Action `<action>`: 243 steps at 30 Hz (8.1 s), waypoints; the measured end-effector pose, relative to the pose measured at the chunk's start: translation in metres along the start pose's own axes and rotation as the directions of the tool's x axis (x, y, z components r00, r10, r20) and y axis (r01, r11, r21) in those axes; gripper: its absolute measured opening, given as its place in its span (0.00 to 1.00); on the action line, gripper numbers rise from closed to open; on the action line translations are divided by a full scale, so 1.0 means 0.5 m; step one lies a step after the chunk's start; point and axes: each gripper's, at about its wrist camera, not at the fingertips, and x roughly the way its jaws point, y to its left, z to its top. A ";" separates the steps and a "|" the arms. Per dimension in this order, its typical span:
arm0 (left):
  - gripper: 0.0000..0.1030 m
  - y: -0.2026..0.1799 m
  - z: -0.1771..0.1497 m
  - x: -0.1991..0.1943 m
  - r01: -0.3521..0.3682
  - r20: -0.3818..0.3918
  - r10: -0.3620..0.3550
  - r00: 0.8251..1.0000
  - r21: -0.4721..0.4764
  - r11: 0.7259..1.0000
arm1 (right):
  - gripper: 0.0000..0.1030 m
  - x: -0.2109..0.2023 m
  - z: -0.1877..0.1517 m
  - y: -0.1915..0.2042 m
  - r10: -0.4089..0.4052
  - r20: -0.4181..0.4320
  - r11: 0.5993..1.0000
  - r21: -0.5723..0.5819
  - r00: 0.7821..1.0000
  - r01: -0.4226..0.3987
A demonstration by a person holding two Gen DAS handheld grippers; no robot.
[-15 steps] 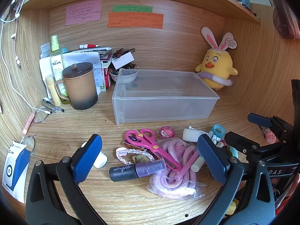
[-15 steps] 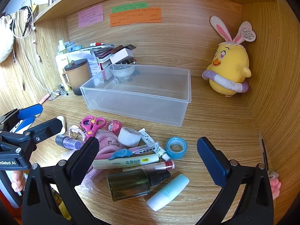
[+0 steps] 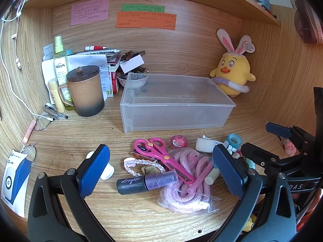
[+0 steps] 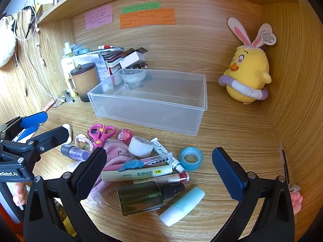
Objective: Organize objects
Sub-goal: 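Reach both grippers toward the pile of small items, then grasp the white pill bottle with left gripper while right grasps teal-capped tube, then lower both held items into the clear box and open both grippers, then grasp the black-purple spray bottle with left gripper while right grasps blue tape, then lower both held items into the clear box and open both grippers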
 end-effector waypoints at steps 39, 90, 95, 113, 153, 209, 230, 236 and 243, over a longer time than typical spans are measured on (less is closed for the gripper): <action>0.75 0.193 -0.025 0.044 -0.126 -0.099 0.107 0.989 -0.219 0.967 | 0.71 -0.003 -0.043 -0.102 -0.074 -0.065 0.988 0.130 0.995 0.082; 0.28 0.102 0.158 0.124 -0.025 -0.015 0.025 1.000 -0.022 0.999 | 0.22 0.070 0.162 -0.121 -0.011 0.047 0.998 0.066 0.999 0.008; 0.28 0.094 0.182 0.186 0.011 -0.092 -0.010 0.996 0.004 1.000 | 0.22 0.133 0.193 -0.121 0.029 -0.011 0.998 0.048 1.000 -0.029; 0.28 0.055 0.204 0.359 0.081 -0.318 -0.043 0.947 0.107 0.991 | 0.22 0.321 0.211 -0.071 0.078 -0.255 0.993 -0.071 0.964 -0.099; 0.81 0.099 0.030 0.114 0.123 -0.230 -0.089 0.969 0.134 0.983 | 0.59 0.090 0.097 -0.112 -0.006 -0.141 0.999 -0.035 0.990 0.001; 0.25 0.127 0.097 0.101 0.036 -0.078 -0.034 0.996 0.016 0.999 | 0.35 0.099 0.059 -0.177 -0.014 -0.137 0.996 0.089 0.990 0.026; 0.25 0.115 0.213 0.270 0.060 -0.217 -0.045 0.975 0.063 0.996 | 0.35 0.217 0.216 -0.092 0.106 -0.140 0.994 -0.002 0.985 -0.107; 0.25 0.103 0.220 0.312 0.062 -0.258 -0.037 0.965 0.089 0.994 | 0.35 0.297 0.220 -0.072 0.115 -0.236 0.992 -0.027 0.965 -0.124; 0.25 0.096 0.218 0.341 0.072 -0.294 -0.039 0.955 0.101 0.992 | 0.35 0.344 0.219 -0.053 0.096 -0.294 0.991 -0.062 0.951 -0.119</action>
